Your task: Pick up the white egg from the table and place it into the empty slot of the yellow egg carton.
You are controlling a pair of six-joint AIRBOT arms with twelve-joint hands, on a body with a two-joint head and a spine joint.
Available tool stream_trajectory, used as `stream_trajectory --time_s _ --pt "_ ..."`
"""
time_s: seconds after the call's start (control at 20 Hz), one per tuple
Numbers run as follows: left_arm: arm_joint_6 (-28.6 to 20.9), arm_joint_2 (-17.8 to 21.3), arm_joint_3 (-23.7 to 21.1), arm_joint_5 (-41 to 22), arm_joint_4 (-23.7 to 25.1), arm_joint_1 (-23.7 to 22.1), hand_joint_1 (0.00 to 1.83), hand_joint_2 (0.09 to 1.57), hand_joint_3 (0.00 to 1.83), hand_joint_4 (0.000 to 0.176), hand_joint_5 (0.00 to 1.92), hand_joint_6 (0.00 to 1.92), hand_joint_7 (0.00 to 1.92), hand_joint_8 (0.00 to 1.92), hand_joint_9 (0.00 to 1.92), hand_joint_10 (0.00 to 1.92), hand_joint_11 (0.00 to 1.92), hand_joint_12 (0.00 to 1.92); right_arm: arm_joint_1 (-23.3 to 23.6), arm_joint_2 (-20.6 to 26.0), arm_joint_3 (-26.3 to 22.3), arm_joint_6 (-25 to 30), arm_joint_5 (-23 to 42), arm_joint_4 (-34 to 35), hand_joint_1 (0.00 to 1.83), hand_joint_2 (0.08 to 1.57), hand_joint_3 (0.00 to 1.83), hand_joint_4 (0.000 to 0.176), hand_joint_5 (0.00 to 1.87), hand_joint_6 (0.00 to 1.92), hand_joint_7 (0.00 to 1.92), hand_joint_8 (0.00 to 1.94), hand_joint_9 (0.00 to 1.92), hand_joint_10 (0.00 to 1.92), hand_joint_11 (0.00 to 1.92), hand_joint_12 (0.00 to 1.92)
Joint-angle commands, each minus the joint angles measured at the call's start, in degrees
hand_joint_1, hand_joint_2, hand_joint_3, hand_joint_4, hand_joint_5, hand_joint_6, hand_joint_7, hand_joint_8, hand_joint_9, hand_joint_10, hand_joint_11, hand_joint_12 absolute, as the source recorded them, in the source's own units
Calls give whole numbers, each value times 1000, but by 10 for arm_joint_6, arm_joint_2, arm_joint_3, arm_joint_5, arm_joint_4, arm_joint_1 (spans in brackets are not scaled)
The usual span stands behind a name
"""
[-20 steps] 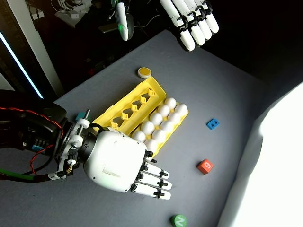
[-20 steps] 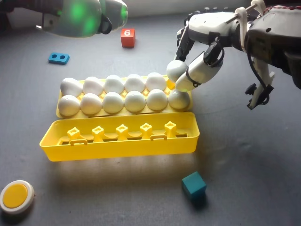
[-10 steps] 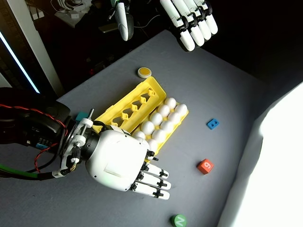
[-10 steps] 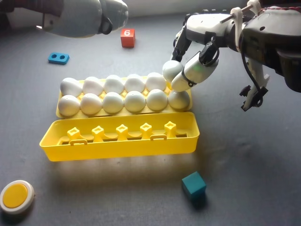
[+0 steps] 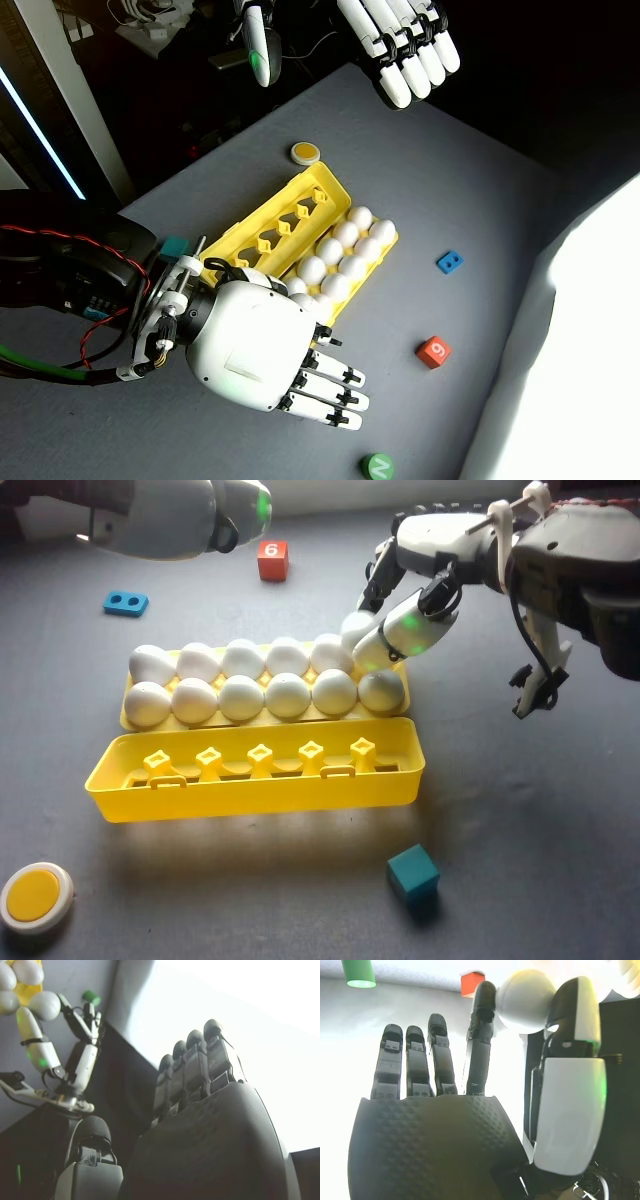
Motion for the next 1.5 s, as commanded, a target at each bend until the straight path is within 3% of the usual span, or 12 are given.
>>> stream_trajectory --time_s 0.0,0.35,0.55,0.6,0.75,0.8,0.9,0.95,1.05,1.15,1.2,1.45 --pt "2 2 1 17 47 -5 0 1220 0 0 83 0 85 0 49 0 0 64 3 2 1 2 19 -18 748 873 0 119 770 4 181 4 23 9 2 1" --pt "2 2 1 17 47 -5 0 1218 0 0 103 4 100 4 72 7 20 71 4 2 2 2 18 -18 761 859 0 117 767 11 201 12 17 5 0 0" --pt "2 2 1 17 47 -5 0 1203 0 0 104 1 101 2 58 1 0 64 9 4 2 2 18 -18 695 877 2 139 740 0 168 1 1 0 0 0" --pt "2 2 1 17 47 -5 0 1212 1 0 102 0 97 0 62 3 0 65 15 10 1 2 16 -18 739 870 0 117 758 8 186 8 11 4 0 0" --pt "2 2 1 17 47 -5 0 1213 0 0 98 3 94 4 69 5 17 60 25 33 -7 2 15 -18 753 869 0 112 772 12 202 11 20 7 0 0" --pt "2 2 1 17 47 -5 0 1208 0 0 108 0 112 1 73 1 0 87 29 52 -16 2 11 -18 714 872 1 125 770 7 206 8 34 9 0 0" --pt "2 2 1 17 47 -5 0 1214 2 0 75 0 88 1 56 0 0 44 31 89 -38 1 11 -19 713 866 0 131 766 5 209 7 35 8 0 0" --pt "2 2 1 17 47 -5 0 1223 5 0 94 9 108 10 81 11 26 53 29 115 -58 1 12 -32 738 862 0 109 773 7 215 8 32 6 0 0" --pt "2 2 1 17 47 -5 0 1223 4 0 88 5 93 1 60 1 5 51 18 157 -95 1 19 -65 724 865 0 112 761 1 206 3 24 2 0 0" --pt "2 2 1 17 46 -5 0 1223 3 0 109 10 99 3 57 0 5 59 -1 205 -139 1 24 -79 648 870 1 138 729 0 196 1 27 2 1 0" --pt "2 2 1 17 46 -5 0 1216 0 0 94 3 82 1 41 0 0 41 -8 220 -152 2 24 -87 635 867 0 124 715 0 201 3 33 5 4 2" --pt "2 2 1 17 47 -5 0 1231 6 0 89 0 81 3 41 2 0 39 -43 322 -227 62 20 -233 616 865 0 122 705 0 211 1 32 0 1 0"
